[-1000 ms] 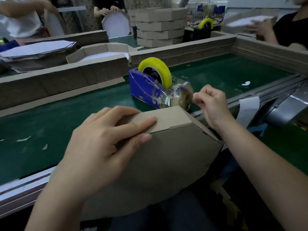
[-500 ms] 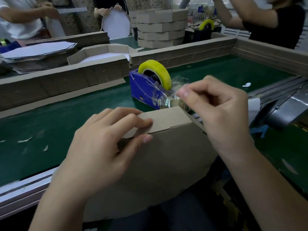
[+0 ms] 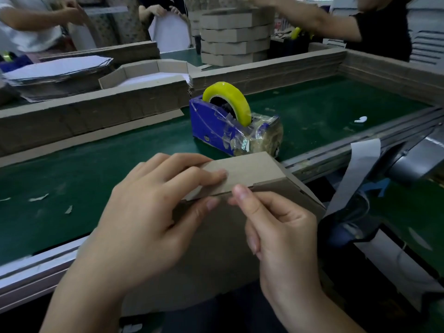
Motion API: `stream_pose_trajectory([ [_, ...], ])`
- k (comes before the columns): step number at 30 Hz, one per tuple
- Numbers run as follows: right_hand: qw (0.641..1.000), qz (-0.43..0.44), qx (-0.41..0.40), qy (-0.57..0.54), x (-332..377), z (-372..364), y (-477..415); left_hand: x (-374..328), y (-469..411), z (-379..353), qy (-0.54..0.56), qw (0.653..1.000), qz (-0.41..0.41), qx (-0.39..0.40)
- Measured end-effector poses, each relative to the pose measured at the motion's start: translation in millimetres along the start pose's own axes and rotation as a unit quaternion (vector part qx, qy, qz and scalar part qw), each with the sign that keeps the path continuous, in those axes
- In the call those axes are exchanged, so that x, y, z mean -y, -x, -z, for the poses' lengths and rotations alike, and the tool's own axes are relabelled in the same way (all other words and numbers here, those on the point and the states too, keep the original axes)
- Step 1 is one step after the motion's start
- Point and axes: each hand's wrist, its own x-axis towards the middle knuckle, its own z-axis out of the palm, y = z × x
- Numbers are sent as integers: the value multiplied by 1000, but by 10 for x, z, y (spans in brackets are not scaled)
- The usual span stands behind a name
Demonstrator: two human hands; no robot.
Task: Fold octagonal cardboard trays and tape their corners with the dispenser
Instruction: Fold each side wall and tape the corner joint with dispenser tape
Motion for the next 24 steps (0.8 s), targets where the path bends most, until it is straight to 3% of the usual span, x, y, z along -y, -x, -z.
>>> stream_pose_trajectory([
  [8,998,-51,-26,-3,34,-36,12,-36,28,25,54,998,35,-19],
  [13,997,-57,33,36,44,64,23,-52,36,80,-14,1000,-17,21],
  [18,992,-83,93,17,99,138,8,-113,5,137,16,999,30,41],
  [24,992,-93,91,9,49,132,28,-324,-104,-37,-68,991,79,-89],
])
